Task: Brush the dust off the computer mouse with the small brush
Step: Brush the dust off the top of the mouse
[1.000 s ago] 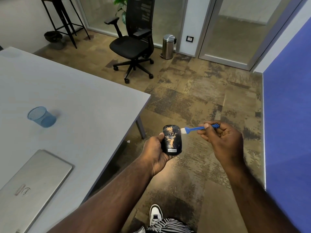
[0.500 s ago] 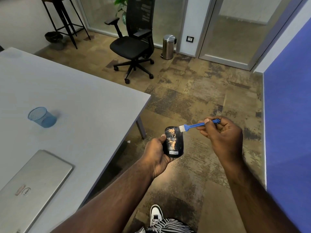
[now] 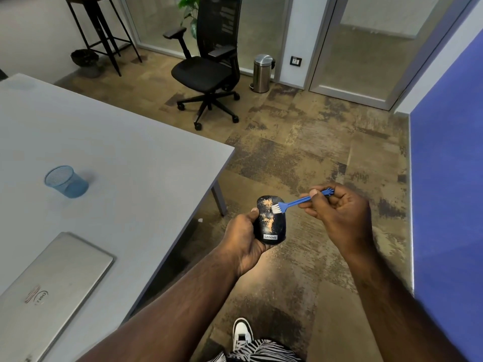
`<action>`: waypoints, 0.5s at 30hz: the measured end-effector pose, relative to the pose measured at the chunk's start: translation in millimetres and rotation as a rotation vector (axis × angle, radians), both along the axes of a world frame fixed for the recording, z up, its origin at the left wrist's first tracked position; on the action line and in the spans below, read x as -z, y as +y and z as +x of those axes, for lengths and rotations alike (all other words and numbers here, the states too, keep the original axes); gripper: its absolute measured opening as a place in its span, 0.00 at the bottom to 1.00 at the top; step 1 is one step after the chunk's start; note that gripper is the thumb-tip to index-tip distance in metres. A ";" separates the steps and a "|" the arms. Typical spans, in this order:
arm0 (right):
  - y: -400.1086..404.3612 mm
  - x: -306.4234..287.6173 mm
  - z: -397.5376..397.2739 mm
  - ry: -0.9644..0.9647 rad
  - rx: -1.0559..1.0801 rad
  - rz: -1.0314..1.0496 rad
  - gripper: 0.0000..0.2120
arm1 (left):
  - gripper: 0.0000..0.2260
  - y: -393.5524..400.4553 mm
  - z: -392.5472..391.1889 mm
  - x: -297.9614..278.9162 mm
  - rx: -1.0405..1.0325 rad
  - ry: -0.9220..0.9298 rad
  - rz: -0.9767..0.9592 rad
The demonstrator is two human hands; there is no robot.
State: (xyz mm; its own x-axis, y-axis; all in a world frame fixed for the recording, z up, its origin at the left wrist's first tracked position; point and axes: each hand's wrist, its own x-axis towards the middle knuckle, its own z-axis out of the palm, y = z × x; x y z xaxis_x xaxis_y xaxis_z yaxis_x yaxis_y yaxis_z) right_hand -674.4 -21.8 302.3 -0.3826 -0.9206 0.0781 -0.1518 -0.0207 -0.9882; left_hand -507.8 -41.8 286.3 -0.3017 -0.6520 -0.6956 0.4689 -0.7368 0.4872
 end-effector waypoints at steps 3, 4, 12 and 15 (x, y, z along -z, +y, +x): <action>-3.0 4.5 -2.7 0.045 0.056 0.018 0.06 | 0.15 0.6 -1.3 1.4 -0.004 0.007 0.003; -4.5 4.6 -4.5 0.046 0.086 0.015 0.06 | 0.15 1.5 -1.7 1.3 -0.004 0.015 0.008; 2.8 1.0 -8.5 0.032 -0.048 -0.065 0.09 | 0.15 -1.5 2.1 0.3 -0.015 0.043 0.007; 5.6 -1.5 -12.7 0.065 -0.106 -0.065 0.08 | 0.16 -1.7 4.6 2.1 -0.020 0.035 0.009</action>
State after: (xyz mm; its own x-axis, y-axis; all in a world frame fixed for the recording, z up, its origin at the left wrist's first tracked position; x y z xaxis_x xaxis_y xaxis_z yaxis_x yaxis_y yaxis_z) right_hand -687.1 -16.2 303.8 -0.2753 -0.9479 0.1602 -0.2091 -0.1036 -0.9724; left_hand -503.2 -43.5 284.2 -0.3130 -0.6519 -0.6907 0.4997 -0.7315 0.4640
